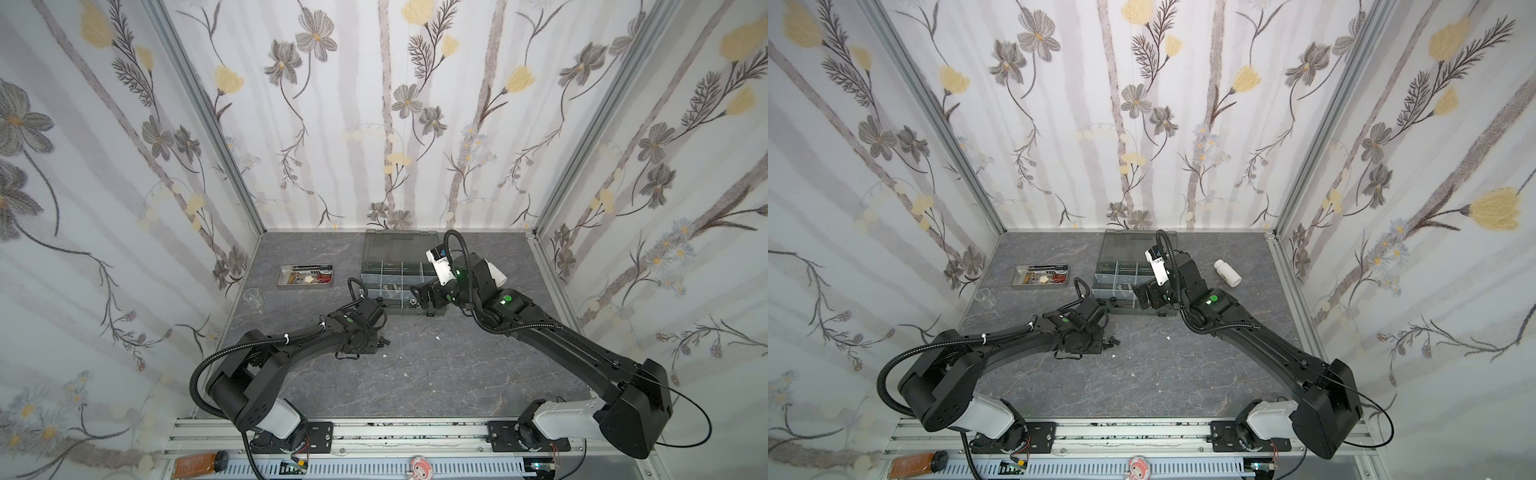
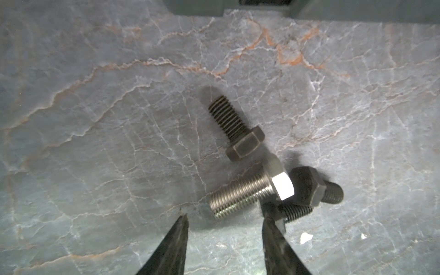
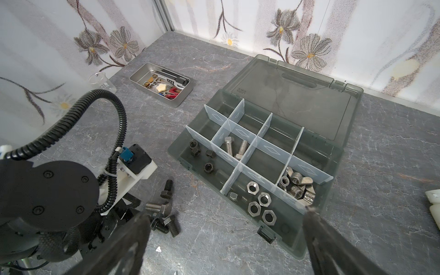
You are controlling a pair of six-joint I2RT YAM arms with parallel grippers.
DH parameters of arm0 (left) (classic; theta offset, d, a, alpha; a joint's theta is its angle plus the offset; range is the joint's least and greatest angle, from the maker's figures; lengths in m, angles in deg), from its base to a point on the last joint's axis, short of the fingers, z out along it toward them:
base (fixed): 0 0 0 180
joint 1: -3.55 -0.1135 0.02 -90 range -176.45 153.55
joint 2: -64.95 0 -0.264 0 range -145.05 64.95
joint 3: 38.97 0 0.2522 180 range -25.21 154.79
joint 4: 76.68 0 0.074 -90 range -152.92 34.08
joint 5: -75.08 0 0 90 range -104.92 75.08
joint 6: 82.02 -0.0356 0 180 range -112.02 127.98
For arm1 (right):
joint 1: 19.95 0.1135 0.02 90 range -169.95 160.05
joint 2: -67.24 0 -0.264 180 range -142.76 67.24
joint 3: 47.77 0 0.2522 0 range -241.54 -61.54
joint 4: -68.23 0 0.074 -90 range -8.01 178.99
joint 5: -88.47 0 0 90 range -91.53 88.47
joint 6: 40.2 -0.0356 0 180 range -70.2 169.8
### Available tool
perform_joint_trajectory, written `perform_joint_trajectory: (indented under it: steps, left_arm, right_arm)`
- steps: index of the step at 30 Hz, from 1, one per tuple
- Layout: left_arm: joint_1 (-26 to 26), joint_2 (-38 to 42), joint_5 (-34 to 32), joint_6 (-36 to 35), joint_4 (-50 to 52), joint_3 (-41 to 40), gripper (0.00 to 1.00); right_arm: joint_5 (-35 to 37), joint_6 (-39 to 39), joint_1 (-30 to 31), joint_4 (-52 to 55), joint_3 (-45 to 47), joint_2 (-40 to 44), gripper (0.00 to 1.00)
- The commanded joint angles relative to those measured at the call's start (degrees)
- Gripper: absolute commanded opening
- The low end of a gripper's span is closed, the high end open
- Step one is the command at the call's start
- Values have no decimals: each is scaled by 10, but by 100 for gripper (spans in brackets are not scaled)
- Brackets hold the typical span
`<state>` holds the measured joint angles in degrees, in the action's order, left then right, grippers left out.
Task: Sort the screws and nuts into containers
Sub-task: Pick up the screw at the center of the table.
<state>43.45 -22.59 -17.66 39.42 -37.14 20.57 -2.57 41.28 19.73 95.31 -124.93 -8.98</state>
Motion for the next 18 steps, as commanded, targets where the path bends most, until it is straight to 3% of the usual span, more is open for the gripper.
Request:
perform_joint_trajectory:
  steps: [1, 18]
  left_arm:
    - [-1, -12, -21, -11, -8, 10, 50]
    - [-1, -67, -37, -35, -15, 44, 45]
  right_arm:
    - [1, -3, 0, -22, 1, 1, 100]
    - [3, -3, -1, -22, 1, -7, 100]
